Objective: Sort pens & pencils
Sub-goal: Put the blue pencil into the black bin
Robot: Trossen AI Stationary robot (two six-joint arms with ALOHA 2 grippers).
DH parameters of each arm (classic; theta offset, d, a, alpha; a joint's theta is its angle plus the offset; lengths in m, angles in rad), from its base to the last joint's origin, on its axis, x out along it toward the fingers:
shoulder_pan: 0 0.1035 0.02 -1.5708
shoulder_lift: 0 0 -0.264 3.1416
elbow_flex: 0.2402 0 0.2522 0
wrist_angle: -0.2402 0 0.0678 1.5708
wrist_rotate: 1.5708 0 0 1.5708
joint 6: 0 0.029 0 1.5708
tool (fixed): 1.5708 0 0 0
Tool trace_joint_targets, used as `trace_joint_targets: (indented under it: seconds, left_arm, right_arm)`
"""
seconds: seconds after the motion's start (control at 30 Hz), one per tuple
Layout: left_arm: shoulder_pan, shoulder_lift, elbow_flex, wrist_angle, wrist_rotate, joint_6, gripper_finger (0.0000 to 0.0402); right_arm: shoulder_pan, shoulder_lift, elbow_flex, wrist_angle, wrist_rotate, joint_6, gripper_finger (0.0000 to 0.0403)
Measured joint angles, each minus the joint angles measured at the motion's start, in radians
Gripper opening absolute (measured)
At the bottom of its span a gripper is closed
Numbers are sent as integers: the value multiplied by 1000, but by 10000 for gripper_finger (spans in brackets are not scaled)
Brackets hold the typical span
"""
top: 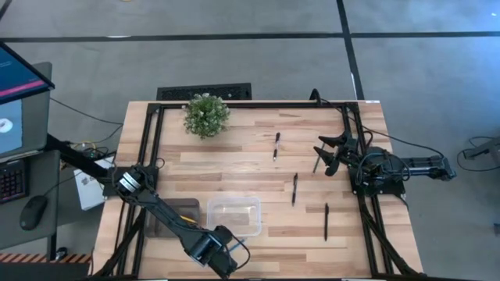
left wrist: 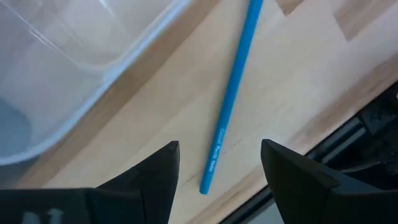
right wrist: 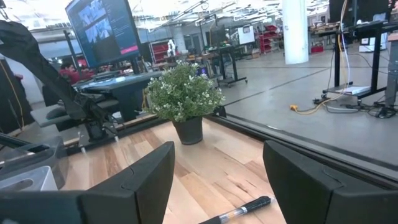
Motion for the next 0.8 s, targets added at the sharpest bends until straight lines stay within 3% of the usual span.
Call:
trace_joint_targets:
  seconds: [0.37, 0.57, 0.8]
  left_arm:
    - [22, 4, -6, 40, -20, 126, 217]
    - [31, 66, 23, 45, 28, 185, 217]
    - [40, 159, 107, -64, 104, 195, 217]
  right_arm:
    - [0, 0, 0, 0, 0, 0, 268]
    - [0, 5, 0, -1, 0, 0, 268]
    - [-1, 28, 0, -2, 0, 1, 268]
